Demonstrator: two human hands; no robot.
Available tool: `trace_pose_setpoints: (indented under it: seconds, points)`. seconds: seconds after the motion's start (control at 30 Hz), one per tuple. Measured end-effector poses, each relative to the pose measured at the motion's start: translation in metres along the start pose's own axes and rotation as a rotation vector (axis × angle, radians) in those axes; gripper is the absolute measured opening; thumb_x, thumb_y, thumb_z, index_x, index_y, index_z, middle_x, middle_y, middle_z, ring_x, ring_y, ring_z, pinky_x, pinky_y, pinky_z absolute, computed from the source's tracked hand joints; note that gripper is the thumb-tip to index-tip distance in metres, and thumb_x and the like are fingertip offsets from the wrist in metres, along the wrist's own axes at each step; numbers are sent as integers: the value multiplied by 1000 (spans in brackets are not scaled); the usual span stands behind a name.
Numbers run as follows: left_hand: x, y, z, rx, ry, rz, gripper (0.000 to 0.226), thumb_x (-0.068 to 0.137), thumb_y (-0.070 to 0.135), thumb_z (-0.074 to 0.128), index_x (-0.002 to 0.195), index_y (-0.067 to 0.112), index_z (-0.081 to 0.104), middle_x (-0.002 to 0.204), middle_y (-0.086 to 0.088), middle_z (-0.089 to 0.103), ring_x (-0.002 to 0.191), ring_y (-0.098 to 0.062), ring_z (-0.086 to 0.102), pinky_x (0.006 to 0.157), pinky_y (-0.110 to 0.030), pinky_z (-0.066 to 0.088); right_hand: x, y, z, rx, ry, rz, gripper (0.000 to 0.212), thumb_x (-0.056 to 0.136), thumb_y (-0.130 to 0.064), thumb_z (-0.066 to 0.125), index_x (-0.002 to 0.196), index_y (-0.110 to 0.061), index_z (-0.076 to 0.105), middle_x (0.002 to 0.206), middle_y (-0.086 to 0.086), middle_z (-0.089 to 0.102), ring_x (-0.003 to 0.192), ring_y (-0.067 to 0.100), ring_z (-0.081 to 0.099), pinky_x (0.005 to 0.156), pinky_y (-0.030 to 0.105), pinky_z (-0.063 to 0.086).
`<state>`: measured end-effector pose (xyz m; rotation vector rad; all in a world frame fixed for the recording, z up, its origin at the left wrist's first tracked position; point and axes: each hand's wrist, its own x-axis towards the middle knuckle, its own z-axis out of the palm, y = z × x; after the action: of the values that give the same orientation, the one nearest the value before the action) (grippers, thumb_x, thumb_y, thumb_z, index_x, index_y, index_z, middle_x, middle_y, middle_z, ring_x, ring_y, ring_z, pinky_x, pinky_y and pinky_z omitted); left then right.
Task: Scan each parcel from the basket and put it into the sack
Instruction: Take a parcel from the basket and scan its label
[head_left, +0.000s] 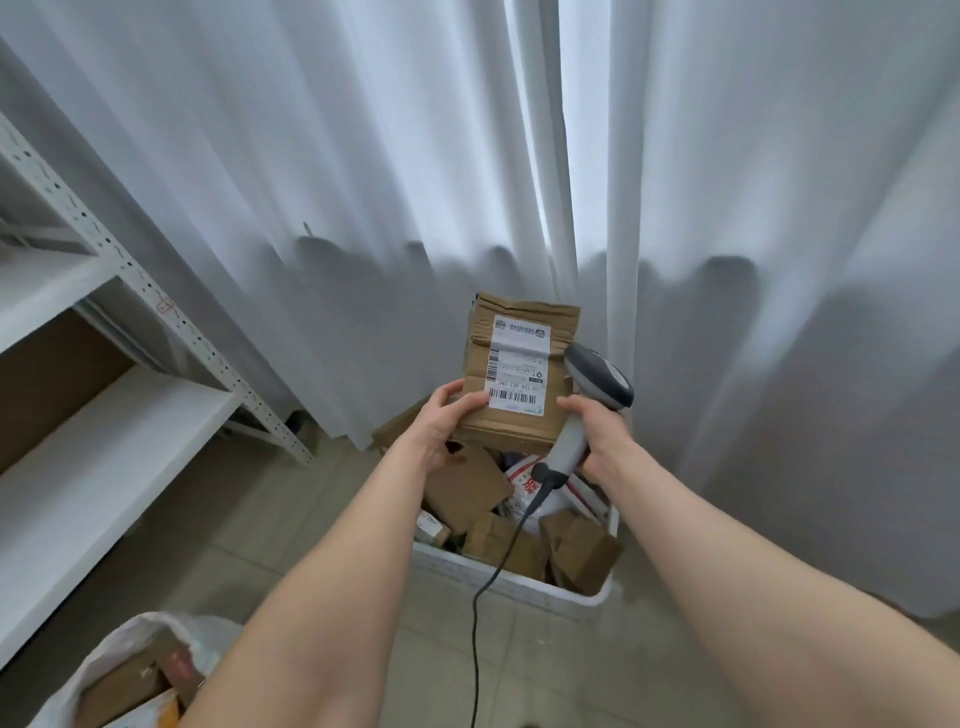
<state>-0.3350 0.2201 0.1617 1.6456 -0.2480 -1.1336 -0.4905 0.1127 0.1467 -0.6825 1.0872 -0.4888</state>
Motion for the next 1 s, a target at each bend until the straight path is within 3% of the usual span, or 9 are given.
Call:
trace_pose_setpoints:
  seconds: [0.27, 0.33, 0.4, 0.5, 0.63, 0.83, 1.0]
  points:
    - [-16, 10, -3, -99, 119, 45, 60, 72, 31, 81, 122, 27, 48, 126, -11, 53, 108, -28, 57, 87, -50, 55, -44, -21, 13, -167, 30, -122, 26, 83, -13, 72, 106, -16, 60, 110, 10, 69, 104, 30, 64, 95, 49, 51]
    - [-17, 12, -6, -118, 176, 49, 62, 73, 29, 81, 124, 26, 47, 127, -11, 52, 105, -28, 58, 85, -50, 56, -54, -23, 16, -276, 49, -167, 23, 85, -11, 70, 106, -14, 61, 104, 10, 69, 95, 27, 66, 84, 42, 56]
    - [-17, 16, -12, -154, 207, 49, 63, 72, 28, 82, 124, 26, 46, 128, -13, 53, 104, -30, 60, 83, -50, 57, -65, -25, 21, -313, -16, -172, 19, 88, -10, 67, 105, -7, 62, 91, 12, 71, 75, 20, 68, 64, 30, 56]
    - [-19, 20, -21, -140, 202, 48, 67, 74, 28, 81, 129, 23, 44, 130, -14, 53, 104, -30, 60, 82, -47, 57, -83, -26, 34, -390, -76, -146, 16, 89, -13, 63, 102, -4, 62, 77, 13, 73, 54, 15, 60, 54, 24, 52]
    - [-20, 25, -28, -100, 173, 61, 70, 78, 29, 78, 137, 19, 41, 134, -15, 51, 104, -28, 56, 85, -47, 56, -100, -26, 48, -400, -85, -105, 22, 88, -16, 63, 105, -3, 61, 73, 13, 70, 48, 14, 56, 50, 25, 49]
    - [-24, 29, -30, -69, 118, 50, 69, 81, 32, 75, 139, 18, 40, 134, -14, 50, 101, -26, 55, 67, -38, 56, -117, -27, 54, -400, -71, -108, 17, 89, -19, 63, 100, -6, 60, 71, 9, 62, 53, 14, 55, 55, 25, 49]
    - [-25, 33, -30, -58, 80, 56, 69, 82, 31, 74, 140, 17, 40, 134, -14, 51, 102, -27, 55, 81, -43, 56, -131, -35, 53, -398, -72, -91, 14, 89, -15, 59, 99, -6, 58, 67, 7, 58, 51, 13, 53, 50, 23, 47]
